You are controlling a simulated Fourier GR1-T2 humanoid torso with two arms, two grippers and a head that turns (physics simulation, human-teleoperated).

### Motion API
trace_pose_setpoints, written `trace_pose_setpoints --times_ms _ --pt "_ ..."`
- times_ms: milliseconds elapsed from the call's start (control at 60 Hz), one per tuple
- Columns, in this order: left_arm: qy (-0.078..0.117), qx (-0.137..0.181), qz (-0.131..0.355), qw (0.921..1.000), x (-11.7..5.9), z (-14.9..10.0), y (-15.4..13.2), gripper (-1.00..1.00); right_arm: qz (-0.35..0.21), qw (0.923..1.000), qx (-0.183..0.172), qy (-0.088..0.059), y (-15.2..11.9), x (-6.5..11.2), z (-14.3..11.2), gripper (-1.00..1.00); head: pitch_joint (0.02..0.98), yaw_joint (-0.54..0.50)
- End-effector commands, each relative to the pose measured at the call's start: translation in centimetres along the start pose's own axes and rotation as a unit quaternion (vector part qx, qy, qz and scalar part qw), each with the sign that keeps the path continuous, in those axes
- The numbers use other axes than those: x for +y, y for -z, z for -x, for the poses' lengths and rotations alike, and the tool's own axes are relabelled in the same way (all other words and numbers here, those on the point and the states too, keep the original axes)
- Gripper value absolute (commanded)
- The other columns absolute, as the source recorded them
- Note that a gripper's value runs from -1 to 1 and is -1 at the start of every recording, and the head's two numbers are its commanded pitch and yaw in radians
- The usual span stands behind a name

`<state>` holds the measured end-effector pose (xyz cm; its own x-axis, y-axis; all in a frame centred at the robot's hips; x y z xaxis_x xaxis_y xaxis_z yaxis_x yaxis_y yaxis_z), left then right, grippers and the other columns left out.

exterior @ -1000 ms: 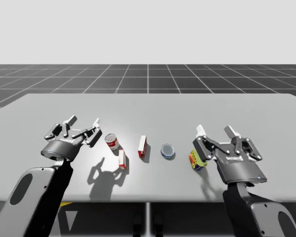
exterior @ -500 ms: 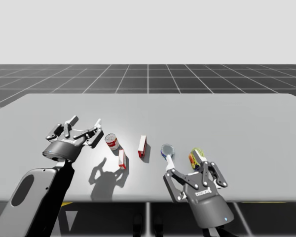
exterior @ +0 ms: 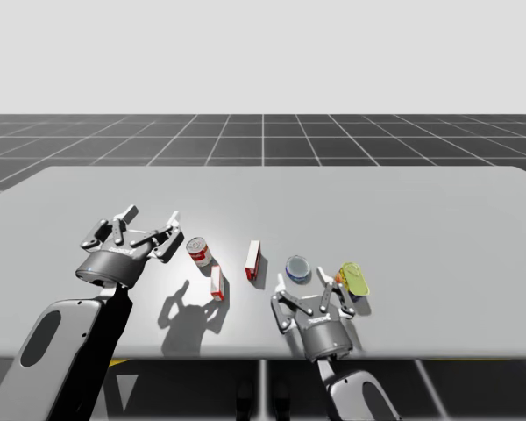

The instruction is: Lift the tuna fish can off the table.

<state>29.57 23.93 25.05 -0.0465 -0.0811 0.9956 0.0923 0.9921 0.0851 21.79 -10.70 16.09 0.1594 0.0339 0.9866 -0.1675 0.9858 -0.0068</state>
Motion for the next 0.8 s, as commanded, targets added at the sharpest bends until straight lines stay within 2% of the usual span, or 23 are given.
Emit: trace_pose_setpoints --times_ms 17,67,83,183,217,267,300,367,400,433,467,500,517,533,567,583,617,650,683,800 --pt "0.001 0.000 -0.002 1.0000 0.0 0.0 0.0 -1.00 0.031 0.9991 0.015 -0.024 2.2 0.0 1.6 -1.00 0.840 -0.16" --pt "0.001 0.000 -0.002 1.0000 0.0 0.0 0.0 -1.00 0.031 0.9991 0.020 -0.022 2.6 -0.1 1.9 -1.00 0.842 -0.15" --pt "0.001 0.000 -0.001 1.0000 0.0 0.0 0.0 -1.00 0.029 0.9991 0.028 -0.015 2.9 -0.1 2.0 -1.00 0.842 -0.15" --pt "0.001 0.000 -0.002 1.0000 0.0 0.0 0.0 -1.00 0.039 0.9985 0.031 -0.021 3.6 -0.2 2.3 -1.00 0.844 -0.15" --pt "0.001 0.000 -0.002 1.0000 0.0 0.0 0.0 -1.00 0.041 0.9982 0.039 -0.017 4.0 -0.2 2.3 -1.00 0.844 -0.15" --pt "0.001 0.000 -0.003 1.0000 0.0 0.0 0.0 -1.00 0.042 0.9980 0.044 -0.020 4.2 -0.2 2.4 -1.00 0.844 -0.15" --pt "0.001 0.001 -0.003 1.0000 0.0 0.0 0.0 -1.00 0.040 0.9978 0.050 -0.015 4.4 -0.2 2.5 -1.00 0.844 -0.15" --pt "0.002 0.001 -0.003 1.0000 0.0 0.0 0.0 -1.00 0.042 0.9973 0.057 -0.018 4.8 -0.2 2.6 -1.00 0.844 -0.15" --pt "0.002 0.000 -0.003 1.0000 0.0 0.0 0.0 -1.00 0.048 0.9969 0.056 -0.028 4.9 -0.1 2.7 -1.00 0.844 -0.15" --pt "0.002 0.001 -0.003 1.0000 0.0 0.0 0.0 -1.00 0.040 0.9967 0.067 -0.021 5.0 0.0 2.8 -1.00 0.843 -0.15" --pt "0.002 0.001 -0.003 1.0000 0.0 0.0 0.0 -1.00 0.036 0.9964 0.073 -0.024 5.1 0.0 2.9 -1.00 0.842 -0.15" --pt "0.002 0.000 -0.003 1.0000 0.0 0.0 0.0 -1.00 0.022 0.9959 0.085 -0.020 5.2 0.1 3.0 -1.00 0.842 -0.15" --pt "0.002 0.000 -0.003 1.0000 0.0 0.0 0.0 -1.00 0.019 0.9957 0.087 -0.024 5.1 0.1 3.0 -1.00 0.841 -0.15" --pt "0.002 0.000 -0.003 1.0000 0.0 0.0 0.0 -1.00 0.013 0.9954 0.092 -0.023 5.0 0.2 3.2 -0.52 0.840 -0.15" --pt "0.002 0.000 -0.003 1.0000 0.0 0.0 0.0 -1.00 0.010 0.9951 0.094 -0.030 5.0 0.3 3.2 -0.13 0.838 -0.15" --pt "0.003 0.000 -0.003 1.0000 0.0 0.0 0.0 -1.00 0.011 0.9949 0.095 -0.032 4.9 0.3 3.3 -0.05 0.838 -0.15" --pt "0.003 0.000 -0.003 1.0000 0.0 0.0 0.0 -1.00 0.016 0.9948 0.097 -0.028 4.9 0.3 3.3 0.32 0.836 -0.15" --pt "0.003 0.000 -0.003 1.0000 0.0 0.0 0.0 -1.00 0.019 0.9948 0.096 -0.028 4.9 0.2 3.3 0.60 0.834 -0.15" --pt "0.003 0.000 -0.003 1.0000 0.0 0.0 0.0 -1.00 0.023 0.9947 0.095 -0.032 5.0 0.0 3.5 0.65 0.831 -0.15" --pt "0.003 0.000 -0.003 1.0000 0.0 0.0 0.0 -1.00 0.028 0.9948 0.093 -0.030 4.9 -0.2 3.7 0.82 0.798 -0.15"
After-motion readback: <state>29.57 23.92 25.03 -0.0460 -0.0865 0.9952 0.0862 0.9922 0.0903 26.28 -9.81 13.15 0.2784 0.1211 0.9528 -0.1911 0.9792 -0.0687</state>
